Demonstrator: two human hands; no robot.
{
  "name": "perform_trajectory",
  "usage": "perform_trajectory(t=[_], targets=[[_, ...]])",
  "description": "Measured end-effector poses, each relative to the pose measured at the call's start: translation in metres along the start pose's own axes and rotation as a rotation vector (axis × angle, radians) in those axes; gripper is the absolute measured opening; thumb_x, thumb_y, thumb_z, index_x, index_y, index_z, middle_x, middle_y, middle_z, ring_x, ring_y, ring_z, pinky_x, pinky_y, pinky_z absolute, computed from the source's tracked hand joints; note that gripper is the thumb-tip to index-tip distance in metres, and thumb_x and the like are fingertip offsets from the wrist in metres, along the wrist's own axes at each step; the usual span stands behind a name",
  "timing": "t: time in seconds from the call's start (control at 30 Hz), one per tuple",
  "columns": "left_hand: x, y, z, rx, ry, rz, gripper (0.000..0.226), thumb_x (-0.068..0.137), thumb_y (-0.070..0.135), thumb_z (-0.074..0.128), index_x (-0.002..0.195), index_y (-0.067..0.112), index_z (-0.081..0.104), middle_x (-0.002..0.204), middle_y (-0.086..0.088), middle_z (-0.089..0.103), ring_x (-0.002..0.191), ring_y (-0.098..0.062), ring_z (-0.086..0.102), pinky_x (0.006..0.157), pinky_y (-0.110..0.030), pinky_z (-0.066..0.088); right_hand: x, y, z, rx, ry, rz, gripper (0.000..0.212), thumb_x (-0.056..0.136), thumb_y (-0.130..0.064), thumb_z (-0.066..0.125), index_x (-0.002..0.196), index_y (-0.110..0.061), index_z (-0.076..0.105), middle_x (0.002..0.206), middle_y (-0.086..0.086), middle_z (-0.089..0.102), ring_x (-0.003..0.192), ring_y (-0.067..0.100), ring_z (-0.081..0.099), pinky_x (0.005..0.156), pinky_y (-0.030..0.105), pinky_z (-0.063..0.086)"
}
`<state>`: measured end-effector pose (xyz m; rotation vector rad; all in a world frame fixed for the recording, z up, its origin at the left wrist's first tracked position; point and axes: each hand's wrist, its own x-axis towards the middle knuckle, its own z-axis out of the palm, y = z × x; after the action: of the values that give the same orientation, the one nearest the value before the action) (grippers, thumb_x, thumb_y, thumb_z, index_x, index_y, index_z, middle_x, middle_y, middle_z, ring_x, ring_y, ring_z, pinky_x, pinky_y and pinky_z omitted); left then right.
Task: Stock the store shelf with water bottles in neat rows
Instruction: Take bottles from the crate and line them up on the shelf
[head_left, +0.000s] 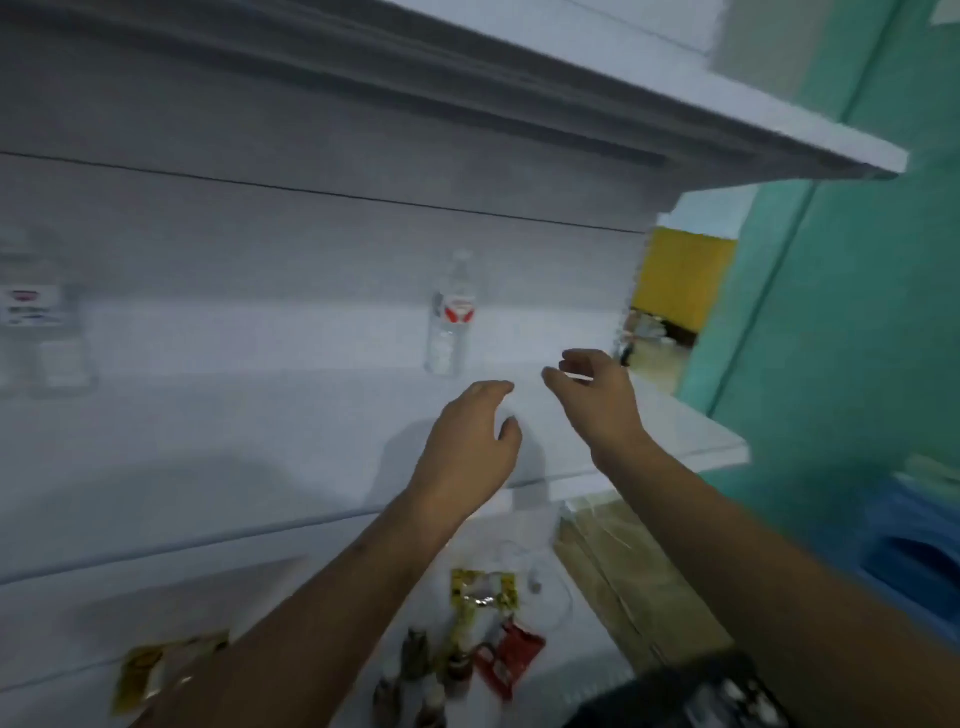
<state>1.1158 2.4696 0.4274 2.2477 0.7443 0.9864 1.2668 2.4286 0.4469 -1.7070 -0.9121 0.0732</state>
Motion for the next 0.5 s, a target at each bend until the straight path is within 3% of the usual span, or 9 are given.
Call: perform_trajectory(t=[0.13, 0.3, 0.43, 0.5], targets=[[-0.009, 0.067, 0.075, -0.079, -0.171, 0.174, 0.044, 0.096, 0.022, 0.048, 0.139, 0.018, 0.044, 0.145, 0.003, 0.043, 0.132, -0.013, 0.04, 0.107, -0.021, 0.027, -0.02, 0.041, -0.102, -0.092, 0.22, 0.063, 0.04, 0.088, -0.026, 0.068, 0.124, -0.011, 0.059, 0.115, 0.0, 0.062, 0.104, 0.017, 0.061, 0.086, 0.032, 0.05], [-0.035, 0.115, 0.162, -0.152, -0.331, 0.204, 0.043, 0.095, 0.02, 0.049, 0.138, 0.017, 0.047, 0.142, 0.001, 0.048, 0.127, -0.015, 0.046, 0.106, -0.026, 0.033, -0.053, 0.1, -0.195, -0.15, 0.362, 0.184, 0.039, 0.087, -0.023, 0.069, 0.121, -0.009, 0.06, 0.115, 0.002, 0.063, 0.105, 0.02, 0.063, 0.087, 0.035, 0.053], [-0.058, 0.128, 0.241, -0.182, -0.488, 0.191, 0.042, 0.092, 0.016, 0.051, 0.134, 0.016, 0.051, 0.135, -0.005, 0.055, 0.123, -0.02, 0.05, 0.099, -0.026, 0.038, -0.08, 0.172, -0.25, -0.156, 0.435, 0.301, 0.04, 0.087, -0.027, 0.069, 0.122, -0.01, 0.06, 0.116, 0.005, 0.064, 0.098, 0.02, 0.062, 0.073, 0.037, 0.051], [-0.066, 0.125, 0.278, -0.178, -0.564, 0.15, 0.043, 0.093, 0.018, 0.051, 0.136, 0.017, 0.05, 0.137, -0.004, 0.053, 0.125, -0.019, 0.049, 0.101, -0.026, 0.037, -0.095, 0.208, -0.263, -0.176, 0.438, 0.374, 0.04, 0.086, -0.026, 0.069, 0.122, -0.009, 0.06, 0.116, 0.006, 0.064, 0.101, 0.02, 0.063, 0.082, 0.04, 0.052]])
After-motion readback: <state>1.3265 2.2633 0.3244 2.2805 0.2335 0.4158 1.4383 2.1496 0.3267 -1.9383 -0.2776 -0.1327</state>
